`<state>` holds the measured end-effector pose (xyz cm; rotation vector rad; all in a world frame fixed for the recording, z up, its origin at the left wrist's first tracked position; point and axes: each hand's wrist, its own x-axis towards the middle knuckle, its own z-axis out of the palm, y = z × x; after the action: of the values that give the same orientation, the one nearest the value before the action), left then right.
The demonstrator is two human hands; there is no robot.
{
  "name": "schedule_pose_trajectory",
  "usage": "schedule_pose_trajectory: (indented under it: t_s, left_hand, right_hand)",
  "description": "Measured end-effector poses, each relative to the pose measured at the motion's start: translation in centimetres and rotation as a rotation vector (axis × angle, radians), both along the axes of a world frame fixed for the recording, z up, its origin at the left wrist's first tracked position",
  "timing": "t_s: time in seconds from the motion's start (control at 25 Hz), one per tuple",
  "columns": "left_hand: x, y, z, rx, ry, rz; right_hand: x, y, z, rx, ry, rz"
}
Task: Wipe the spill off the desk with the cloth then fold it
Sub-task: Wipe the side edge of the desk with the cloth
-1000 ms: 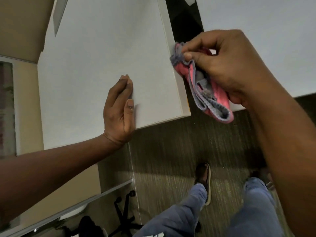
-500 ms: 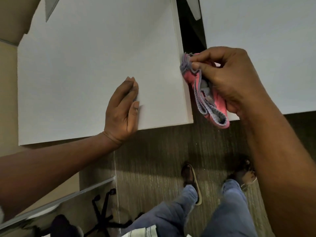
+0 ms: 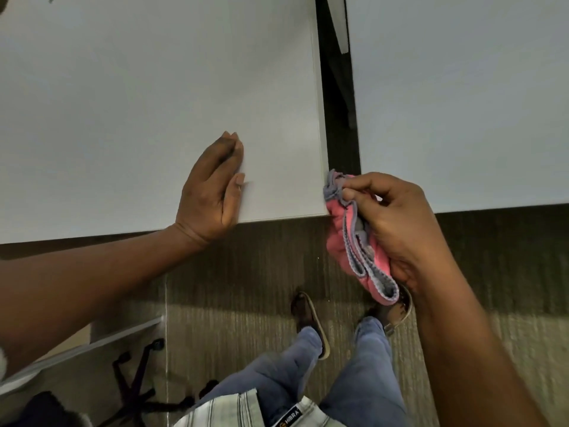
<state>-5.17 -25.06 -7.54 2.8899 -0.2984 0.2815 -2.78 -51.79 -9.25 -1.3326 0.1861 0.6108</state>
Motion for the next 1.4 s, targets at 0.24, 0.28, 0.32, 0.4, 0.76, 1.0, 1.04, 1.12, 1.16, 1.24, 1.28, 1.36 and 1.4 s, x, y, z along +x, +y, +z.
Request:
schedule_pose_trajectory:
  t_s: [0.24,0.28,0.32,0.4,0.76,1.0,1.04,1.12,1.16,1.24,1.28,1.36,1.4]
  left_hand:
    - [0.0,0.2,0.1,0.005,0.025,-0.003]
    - [-0.1,0.2,0.1,0.006,0.026,-0.006]
    - [-0.1,0.2,0.1,0.005,0.027,-0.009]
    - [-0.1,0.1,0.1,0.000,0.029,-0.011]
    - [-0.2,0.0,0.2,-0.039,0.006,-0.011]
    - [-0.1,0.2,0.0,-0.056,-0.024,-0.021]
    - [-0.1,0.2,0.0,-0.061,-0.019,-0.018]
    - [-0.1,0.2,-0.1,-0.067,0.003,-0.010]
    - [-0.2,0.1,0.0,-0.074,0.015,-0.010]
    - [-0.2,0.1,0.2,-0.102,0.043,-0.003]
    - [-0.2,0.2,0.3,-0.125,0.057,0.003]
    - [-0.2,0.3,0.7,-0.200,0.086,0.010]
    - [-0.3,0.4,1.0,-0.254,0.107,0.011]
  right_hand:
    - [2.3,1.1,1.1,-0.040,-0.014,-0.061]
    - [2.2,1.1,1.2,-0.042,-0.003,-0.066]
    - [1.9,1.0,1.2,-0.049,0.013,-0.059]
    - [0.6,0.5,1.3,-0.081,0.052,-0.016]
    - [-1.1,0.1,2.4,-0.108,0.122,-0.018]
    - [-2.6,1.2,3.7,-0.169,0.132,-0.137]
    - [-3.2,1.2,3.9,-0.183,0.134,-0.152]
    - [-4.5,1.5,4.5,-0.200,0.163,-0.191]
    - [-5.2,1.7,4.7,-0.206,0.171,-0.219]
    - [-6.5,2.8,5.6,-0.206,0.213,-0.290]
    - [-7.1,3.6,6.2,-0.203,0.227,-0.314]
    - [-8.2,5.2,7.7,-0.152,0.282,-0.371]
    - [-8.7,6.0,8.3,-0.115,0.308,-0.419]
